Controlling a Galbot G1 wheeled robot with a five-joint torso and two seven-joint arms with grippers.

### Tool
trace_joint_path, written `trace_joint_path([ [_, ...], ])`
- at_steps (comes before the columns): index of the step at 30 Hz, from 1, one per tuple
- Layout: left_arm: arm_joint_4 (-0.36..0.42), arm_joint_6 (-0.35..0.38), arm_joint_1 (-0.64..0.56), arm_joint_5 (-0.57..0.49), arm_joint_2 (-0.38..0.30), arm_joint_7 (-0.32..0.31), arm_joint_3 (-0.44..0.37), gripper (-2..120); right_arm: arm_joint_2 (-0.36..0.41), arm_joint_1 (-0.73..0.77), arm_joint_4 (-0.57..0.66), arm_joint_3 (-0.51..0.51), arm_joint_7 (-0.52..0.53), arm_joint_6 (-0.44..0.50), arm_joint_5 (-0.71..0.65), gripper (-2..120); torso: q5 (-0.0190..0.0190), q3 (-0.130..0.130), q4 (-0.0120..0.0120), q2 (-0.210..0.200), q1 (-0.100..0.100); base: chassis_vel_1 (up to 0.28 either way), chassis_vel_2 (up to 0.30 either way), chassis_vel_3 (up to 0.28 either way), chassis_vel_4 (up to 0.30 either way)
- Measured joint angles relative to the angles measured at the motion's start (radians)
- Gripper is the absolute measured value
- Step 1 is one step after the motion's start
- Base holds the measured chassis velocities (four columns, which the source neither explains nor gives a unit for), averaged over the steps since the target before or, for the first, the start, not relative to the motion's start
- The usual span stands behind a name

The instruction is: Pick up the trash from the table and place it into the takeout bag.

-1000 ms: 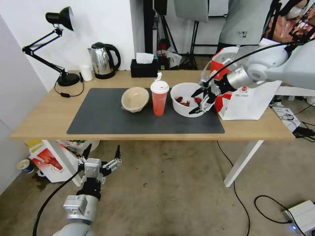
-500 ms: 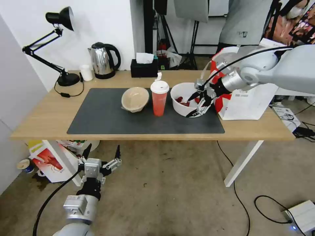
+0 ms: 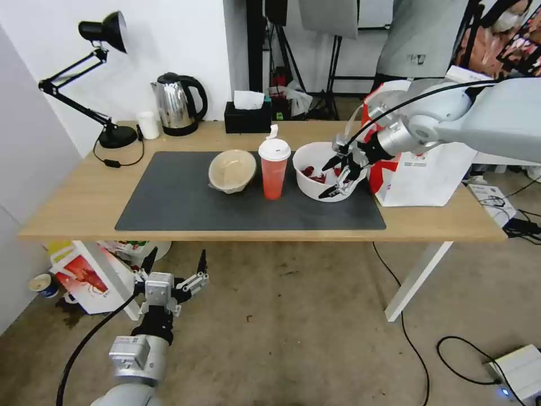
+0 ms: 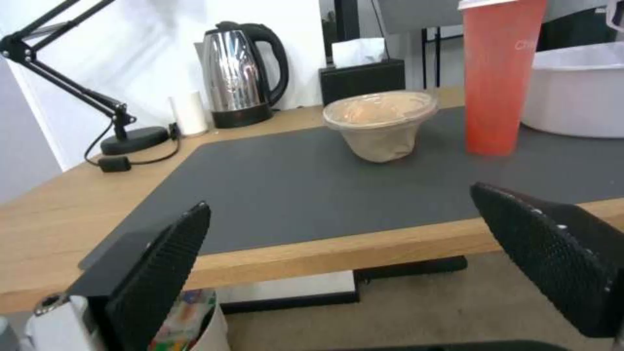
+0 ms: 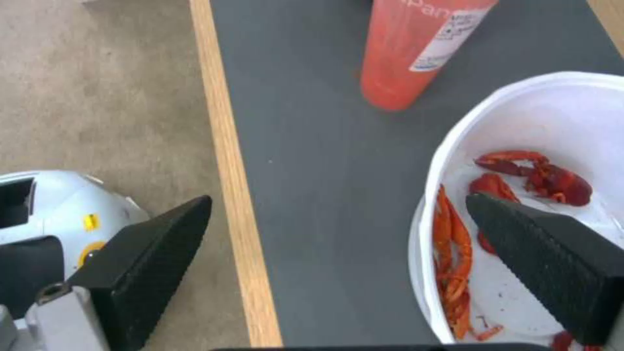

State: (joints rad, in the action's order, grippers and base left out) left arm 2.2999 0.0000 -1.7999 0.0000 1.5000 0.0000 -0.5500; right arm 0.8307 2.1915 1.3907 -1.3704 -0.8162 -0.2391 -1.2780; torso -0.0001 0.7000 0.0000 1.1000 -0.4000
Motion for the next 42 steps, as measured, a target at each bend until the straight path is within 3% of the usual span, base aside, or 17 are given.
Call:
trace_joint_path([
  [8,0.0,0.0,0.0,0.0,0.0,0.0,0.0,100,-0.001,0.016,-0.011,-0.007,-0.007,0.0,0.015,98,0.0,0.0,0.0,0.0,0.0,0.0,0.0,0.0,0.0],
  [16,0.0,0.0,0.0,0.0,0.0,0.0,0.0,100,0.0,0.029,-0.018,-0.008,-0.021,-0.005,0.029,72,0.0,0.0,0.0,0.0,0.0,0.0,0.0,0.0,0.0],
  [23,0.0,0.0,0.0,0.0,0.0,0.0,0.0,100,-0.004,0.032,-0.025,-0.013,-0.033,-0.006,0.029,42,0.0,0.0,0.0,0.0,0.0,0.0,0.0,0.0,0.0],
  [28,0.0,0.0,0.0,0.0,0.0,0.0,0.0,100,-0.011,0.033,-0.025,-0.015,-0.035,-0.006,0.028,30,0.0002,0.0,0.0,0.0,0.0,0.0,0.0,0.0,0.0],
  [31,0.0,0.0,0.0,0.0,0.0,0.0,0.0,100,-0.016,0.033,-0.023,-0.015,-0.039,-0.006,0.028,14,0.0001,0.0,0.0,0.0,0.0,0.0,0.0,0.0,0.0],
  [34,0.0,0.0,0.0,0.0,0.0,0.0,0.0,100,-0.017,0.033,-0.023,-0.015,-0.04,-0.006,0.028,12,0.0001,0.0,0.0,0.0,0.0,0.0,0.0,0.0,0.0],
  [36,0.0,0.0,0.0,0.0,0.0,0.0,0.0,100,-0.018,0.033,-0.021,-0.015,-0.042,-0.007,0.028,0,0.0,0.0,0.0,0.0,0.0,0.0,0.0,0.0,0.0],
  [42,0.0,0.0,0.0,0.0,0.0,0.0,0.0,100,-0.018,0.034,-0.022,-0.015,-0.058,-0.009,0.028,0,0.0001,0.0,0.0,0.0,0.0,0.0,0.0,0.0,0.0],
])
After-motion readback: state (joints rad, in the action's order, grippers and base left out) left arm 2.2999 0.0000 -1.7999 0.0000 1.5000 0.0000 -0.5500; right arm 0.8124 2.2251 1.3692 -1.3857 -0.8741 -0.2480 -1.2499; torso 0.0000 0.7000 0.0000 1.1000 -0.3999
